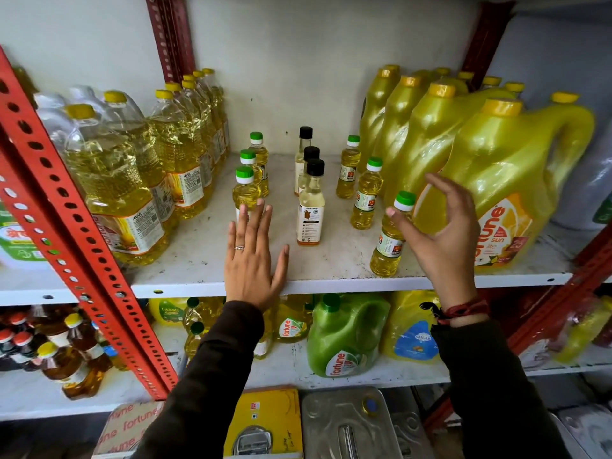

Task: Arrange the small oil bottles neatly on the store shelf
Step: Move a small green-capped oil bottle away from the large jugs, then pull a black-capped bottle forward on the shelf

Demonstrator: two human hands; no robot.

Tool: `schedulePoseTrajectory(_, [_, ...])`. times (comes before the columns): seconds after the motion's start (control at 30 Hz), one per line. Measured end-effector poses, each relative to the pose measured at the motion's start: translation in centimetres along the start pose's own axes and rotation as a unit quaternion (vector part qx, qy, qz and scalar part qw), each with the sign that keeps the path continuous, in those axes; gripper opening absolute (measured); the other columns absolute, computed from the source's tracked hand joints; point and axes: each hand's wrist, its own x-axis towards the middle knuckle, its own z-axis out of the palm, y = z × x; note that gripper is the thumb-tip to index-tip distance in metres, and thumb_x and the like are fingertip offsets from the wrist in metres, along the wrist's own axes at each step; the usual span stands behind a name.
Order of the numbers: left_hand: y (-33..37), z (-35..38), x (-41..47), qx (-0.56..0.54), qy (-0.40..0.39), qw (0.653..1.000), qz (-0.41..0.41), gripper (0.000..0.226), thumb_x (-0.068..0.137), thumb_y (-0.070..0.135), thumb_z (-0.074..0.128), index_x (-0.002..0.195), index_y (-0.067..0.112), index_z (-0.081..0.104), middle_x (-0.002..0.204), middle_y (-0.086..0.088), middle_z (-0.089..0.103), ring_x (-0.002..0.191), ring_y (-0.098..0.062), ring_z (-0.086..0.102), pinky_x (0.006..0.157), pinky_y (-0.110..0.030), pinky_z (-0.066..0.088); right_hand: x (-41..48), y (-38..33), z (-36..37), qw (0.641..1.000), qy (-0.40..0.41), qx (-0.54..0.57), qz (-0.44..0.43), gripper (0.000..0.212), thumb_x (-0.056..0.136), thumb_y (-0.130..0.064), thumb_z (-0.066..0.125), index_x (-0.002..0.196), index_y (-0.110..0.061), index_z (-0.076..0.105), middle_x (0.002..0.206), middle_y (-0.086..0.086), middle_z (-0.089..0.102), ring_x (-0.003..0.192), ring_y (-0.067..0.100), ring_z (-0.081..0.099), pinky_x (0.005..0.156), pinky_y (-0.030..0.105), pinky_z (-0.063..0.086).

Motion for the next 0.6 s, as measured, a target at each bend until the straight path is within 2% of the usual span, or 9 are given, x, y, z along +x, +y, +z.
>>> schedulePoseTrajectory(0.07, [-1.8,-1.0,-0.1,-0.003,0.019,1.0,-0.011,0.072,0.103,0.045,0.033,0.163,0.007,0.02,0.172,-0.011,0.014,0.16,-0.024,-0.002,0.13,-0.039,-0.006,0.0,-1.7,0.9,0.997,0.028,0.015,-0.071,0.057,0.08,-0.039,0.083,0.13,-0.02,0.063,0.137,-0.001,0.057,0.133,0.009,0.052,0.108,0.018,0.041])
schedulePoseTrajectory(0.13, [-3.8,-1.7,-0.2,0.001,0.024,0.999,-0.022,0.073,0.103,0.044,0.032,0.163,0.006,0.019,0.172,-0.011,0.014,0.16,-0.025,-0.002,0.13,-0.039,-0.007,0.0,-3.1,2.6,0.995,0.0,0.048,-0.091,0.052,0.083,-0.034,0.081,0.129,-0.018,0.065,0.137,-0.002,0.059,0.133,0.009,0.054,0.109,0.024,0.045])
schedulePoseTrajectory(0.2, [-5.7,-2.2,-0.2,0.008,0.017,0.999,-0.035,0.073,0.103,0.045,0.031,0.163,0.006,0.018,0.172,-0.012,0.014,0.16,-0.026,-0.002,0.13,-0.041,-0.006,0.0,-4.2,4.9,0.994,-0.065,0.075,-0.055,0.053,0.086,-0.033,0.078,0.134,-0.018,0.061,0.14,-0.006,0.058,0.135,0.008,0.053,0.112,0.027,0.044])
schedulePoseTrajectory(0.27, [-7.4,-2.4,-0.3,0.013,0.004,0.999,-0.044,0.073,0.103,0.046,0.03,0.163,0.006,0.018,0.172,-0.012,0.016,0.16,-0.026,-0.001,0.13,-0.042,-0.004,0.3,-4.7,7.4,0.988,-0.131,0.083,0.017,0.059,0.09,-0.032,0.074,0.143,-0.017,0.054,0.147,-0.006,0.053,0.138,0.009,0.048,0.116,0.029,0.04])
schedulePoseTrajectory(0.33, [-8.3,-2.3,-0.4,0.016,-0.018,0.999,-0.042,0.073,0.103,0.046,0.028,0.164,0.007,0.018,0.173,-0.011,0.014,0.16,-0.024,-0.003,0.13,-0.041,-0.006,1.1,-4.7,9.6,0.974,-0.182,0.094,0.095,0.063,0.094,-0.028,0.069,0.15,-0.014,0.043,0.156,0.002,0.047,0.144,0.016,0.044,0.121,0.035,0.036])
schedulePoseTrajectory(0.4, [-8.8,-2.1,-0.8,0.026,-0.039,0.998,-0.029,0.073,0.103,0.046,0.027,0.164,0.007,0.018,0.173,-0.01,0.012,0.16,-0.023,-0.004,0.129,-0.038,-0.009,1.9,-4.6,11.4,0.963,-0.211,0.107,0.131,0.061,0.097,-0.02,0.065,0.151,-0.01,0.039,0.157,0.008,0.045,0.147,0.02,0.041,0.123,0.039,0.033])
schedulePoseTrajectory(0.5, [-9.1,-1.7,-1.0,0.032,-0.051,0.998,-0.021,0.073,0.102,0.046,0.027,0.164,0.008,0.017,0.173,-0.009,0.012,0.16,-0.022,-0.004,0.129,-0.037,-0.01,2.7,-4.0,13.0,0.954,-0.241,0.123,0.131,0.046,0.097,-0.007,0.062,0.141,-0.008,0.05,0.149,0.009,0.054,0.141,0.02,0.048,0.121,0.039,0.035])
schedulePoseTrajectory(0.57, [-9.1,-1.7,-1.0,0.033,-0.051,0.998,-0.025,0.073,0.102,0.046,0.028,0.164,0.009,0.017,0.173,-0.008,0.011,0.161,-0.023,-0.003,0.129,-0.037,-0.011,3.0,-3.7,13.5,0.952,-0.247,0.123,0.135,0.035,0.096,-0.006,0.062,0.131,-0.01,0.057,0.137,0.01,0.063,0.127,0.02,0.059,0.114,0.041,0.043])
schedulePoseTrajectory(0.6, [-9.1,-1.7,-1.0,0.034,-0.05,0.998,-0.025,0.073,0.102,0.046,0.029,0.164,0.009,0.016,0.173,-0.008,0.01,0.161,-0.023,-0.003,0.129,-0.037,-0.011,3.0,-3.5,13.6,0.954,-0.239,0.119,0.137,0.029,0.096,-0.007,0.063,0.125,-0.012,0.06,0.133,0.011,0.066,0.118,0.017,0.063,0.108,0.036,0.048])
